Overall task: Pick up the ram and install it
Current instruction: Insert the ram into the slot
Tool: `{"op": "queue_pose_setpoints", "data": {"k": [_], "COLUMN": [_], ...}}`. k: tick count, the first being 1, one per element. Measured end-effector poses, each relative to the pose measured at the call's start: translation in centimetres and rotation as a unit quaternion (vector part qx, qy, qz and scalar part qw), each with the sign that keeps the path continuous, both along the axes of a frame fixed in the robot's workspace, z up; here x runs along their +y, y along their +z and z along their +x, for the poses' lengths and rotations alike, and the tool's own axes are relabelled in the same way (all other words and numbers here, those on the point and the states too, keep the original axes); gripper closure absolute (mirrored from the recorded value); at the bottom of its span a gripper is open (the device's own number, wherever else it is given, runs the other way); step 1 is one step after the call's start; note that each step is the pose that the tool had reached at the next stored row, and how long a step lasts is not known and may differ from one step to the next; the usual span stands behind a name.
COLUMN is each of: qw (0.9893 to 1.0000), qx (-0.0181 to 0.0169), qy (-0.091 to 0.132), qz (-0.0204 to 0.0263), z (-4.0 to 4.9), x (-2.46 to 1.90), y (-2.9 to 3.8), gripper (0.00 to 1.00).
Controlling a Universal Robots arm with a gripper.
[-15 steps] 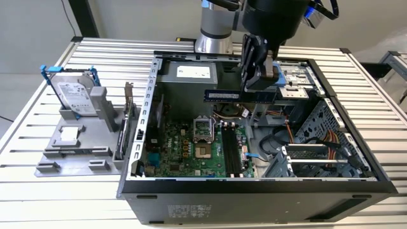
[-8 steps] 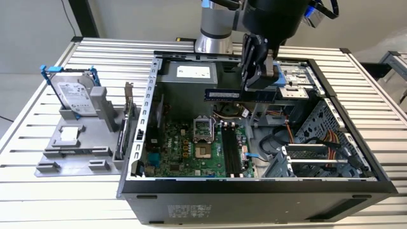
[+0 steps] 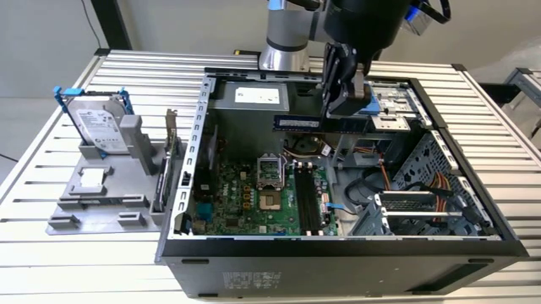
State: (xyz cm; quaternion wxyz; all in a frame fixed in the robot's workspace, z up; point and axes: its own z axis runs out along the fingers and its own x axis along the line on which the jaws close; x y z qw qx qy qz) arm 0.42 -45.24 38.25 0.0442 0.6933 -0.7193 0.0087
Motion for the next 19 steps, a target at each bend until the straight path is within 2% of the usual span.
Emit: {"op": "queue_pose_setpoints", "data": {"k": [9,19], "qw": [1.0,1.0], "qx": [0.0,0.0], "qy": [-0.008,-0.009], "qz": [0.0,0.0], "z": [0.04,0.04], "x": [0.83,0.86], "y": [0.0,0.0], "gripper": [1.0,1.0]}}
